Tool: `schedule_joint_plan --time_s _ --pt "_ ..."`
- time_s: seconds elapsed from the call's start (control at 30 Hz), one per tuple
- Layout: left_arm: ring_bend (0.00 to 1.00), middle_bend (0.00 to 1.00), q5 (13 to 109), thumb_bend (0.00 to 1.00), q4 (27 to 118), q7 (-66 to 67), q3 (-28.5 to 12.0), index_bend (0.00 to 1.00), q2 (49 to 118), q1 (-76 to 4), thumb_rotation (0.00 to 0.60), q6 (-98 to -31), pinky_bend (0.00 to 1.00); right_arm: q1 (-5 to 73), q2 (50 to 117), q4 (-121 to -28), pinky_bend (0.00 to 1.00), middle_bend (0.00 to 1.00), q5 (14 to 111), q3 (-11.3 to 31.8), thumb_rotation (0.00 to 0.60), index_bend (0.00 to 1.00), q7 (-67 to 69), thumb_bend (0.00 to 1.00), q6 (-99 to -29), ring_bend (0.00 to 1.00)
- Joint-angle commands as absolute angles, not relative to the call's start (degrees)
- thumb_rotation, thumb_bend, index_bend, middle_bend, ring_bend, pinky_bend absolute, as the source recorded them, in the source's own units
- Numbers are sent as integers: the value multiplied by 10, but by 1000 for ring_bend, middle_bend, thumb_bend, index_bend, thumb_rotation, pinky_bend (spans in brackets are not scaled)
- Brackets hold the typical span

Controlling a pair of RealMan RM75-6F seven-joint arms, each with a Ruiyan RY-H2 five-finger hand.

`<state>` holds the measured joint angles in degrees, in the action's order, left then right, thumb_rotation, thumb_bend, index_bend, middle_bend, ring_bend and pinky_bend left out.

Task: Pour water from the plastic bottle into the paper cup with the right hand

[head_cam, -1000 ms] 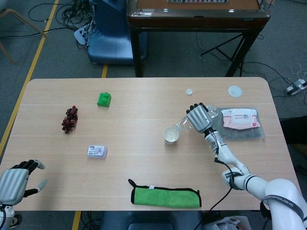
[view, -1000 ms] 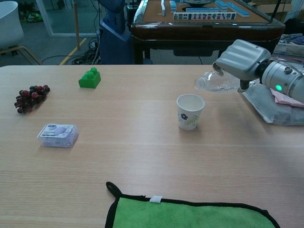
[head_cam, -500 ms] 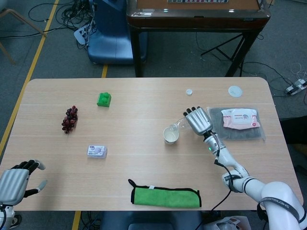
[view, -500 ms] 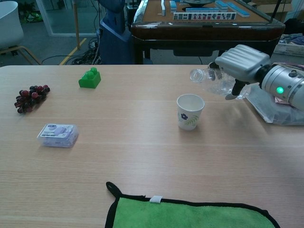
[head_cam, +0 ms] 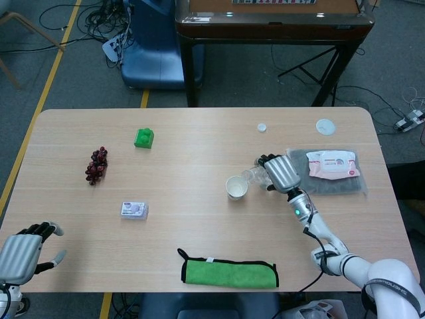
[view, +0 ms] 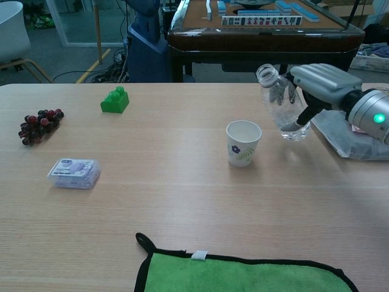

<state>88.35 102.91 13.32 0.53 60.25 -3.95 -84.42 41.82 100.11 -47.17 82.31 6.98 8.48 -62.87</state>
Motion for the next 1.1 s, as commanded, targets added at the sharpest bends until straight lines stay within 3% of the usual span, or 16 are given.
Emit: schedule_joint_plan --time_s 0.03,0.43,1.1 --pt "386 378 883 207 1029 134 6 448 603 -40 600 -844 518 402 997 -484 632 636 824 71 600 621 136 158 -639 553" --pt "386 378 882 207 1025 144 5 448 607 -40 600 -845 518 364 994 -501 632 636 836 61 600 621 298 158 -658 553" --pt "386 378 881 206 1025 147 8 448 610 -42 600 -837 518 334 1001 -472 632 636 845 45 600 621 521 159 -624 551"
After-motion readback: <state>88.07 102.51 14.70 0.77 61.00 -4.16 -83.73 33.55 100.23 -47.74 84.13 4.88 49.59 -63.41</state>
